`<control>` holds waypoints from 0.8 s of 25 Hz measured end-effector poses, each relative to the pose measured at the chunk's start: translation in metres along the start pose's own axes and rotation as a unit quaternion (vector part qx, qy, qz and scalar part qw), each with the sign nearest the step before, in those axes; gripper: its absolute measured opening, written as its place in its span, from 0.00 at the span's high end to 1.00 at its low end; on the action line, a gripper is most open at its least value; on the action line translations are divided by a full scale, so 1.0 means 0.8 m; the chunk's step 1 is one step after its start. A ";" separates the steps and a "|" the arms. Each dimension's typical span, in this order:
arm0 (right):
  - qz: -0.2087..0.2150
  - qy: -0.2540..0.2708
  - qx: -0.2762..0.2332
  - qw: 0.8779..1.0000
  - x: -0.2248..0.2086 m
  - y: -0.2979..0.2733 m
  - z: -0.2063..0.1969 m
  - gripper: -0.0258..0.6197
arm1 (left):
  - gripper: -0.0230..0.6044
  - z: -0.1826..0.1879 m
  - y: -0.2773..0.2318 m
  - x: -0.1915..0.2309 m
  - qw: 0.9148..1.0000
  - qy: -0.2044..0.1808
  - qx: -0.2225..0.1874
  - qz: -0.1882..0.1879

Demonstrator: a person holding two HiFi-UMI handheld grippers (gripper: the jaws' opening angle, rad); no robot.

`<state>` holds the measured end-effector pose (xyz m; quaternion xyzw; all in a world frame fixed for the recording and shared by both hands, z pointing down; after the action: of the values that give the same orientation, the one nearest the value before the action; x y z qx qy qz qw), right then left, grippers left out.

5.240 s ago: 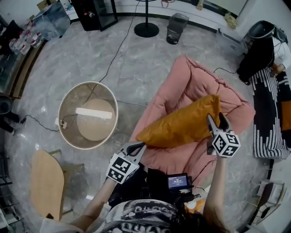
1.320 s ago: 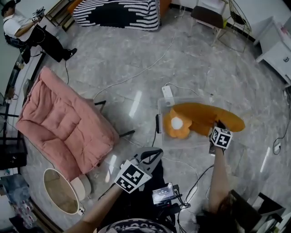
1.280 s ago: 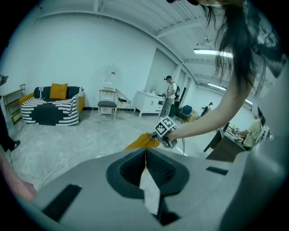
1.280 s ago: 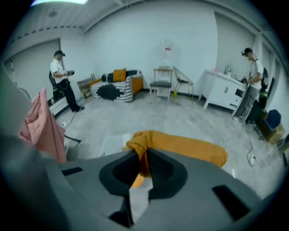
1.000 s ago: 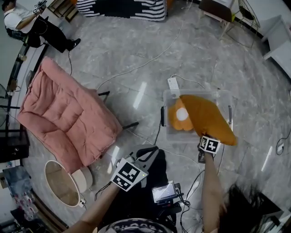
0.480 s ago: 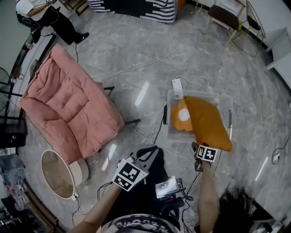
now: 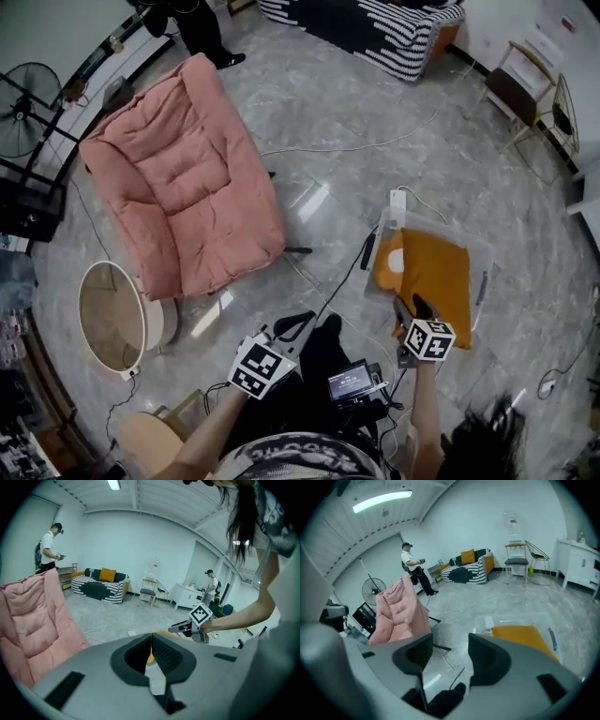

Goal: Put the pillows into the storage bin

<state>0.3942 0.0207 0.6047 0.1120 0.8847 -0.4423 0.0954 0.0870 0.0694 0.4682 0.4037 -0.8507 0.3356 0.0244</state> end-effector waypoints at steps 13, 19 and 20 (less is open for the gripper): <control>0.217 0.146 -0.055 0.964 0.268 0.058 0.039 0.61 | 0.94 -0.105 0.196 -0.019 0.978 0.083 -0.096 0.167; 0.277 0.181 -0.092 0.939 0.366 0.135 -0.010 0.62 | 0.94 -0.190 0.298 -0.083 0.962 0.105 -0.121 0.221; 0.287 0.187 -0.098 0.934 0.381 0.150 -0.021 0.63 | 0.94 -0.203 0.315 -0.094 0.959 0.108 -0.125 0.229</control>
<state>0.1351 0.1390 0.4411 0.4321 0.8556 -0.2783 0.0616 -0.0766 0.3288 0.4311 0.1527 -0.9480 0.2648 0.0890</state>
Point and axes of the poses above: the fingertips, and each gripper's own axes: y backward along the fingers, x to its left, z out of its top, the point moved 8 cm from there along y, backward along the fingers, and after that the axes turned 7 degrees about -z, right-handed, at the moved point
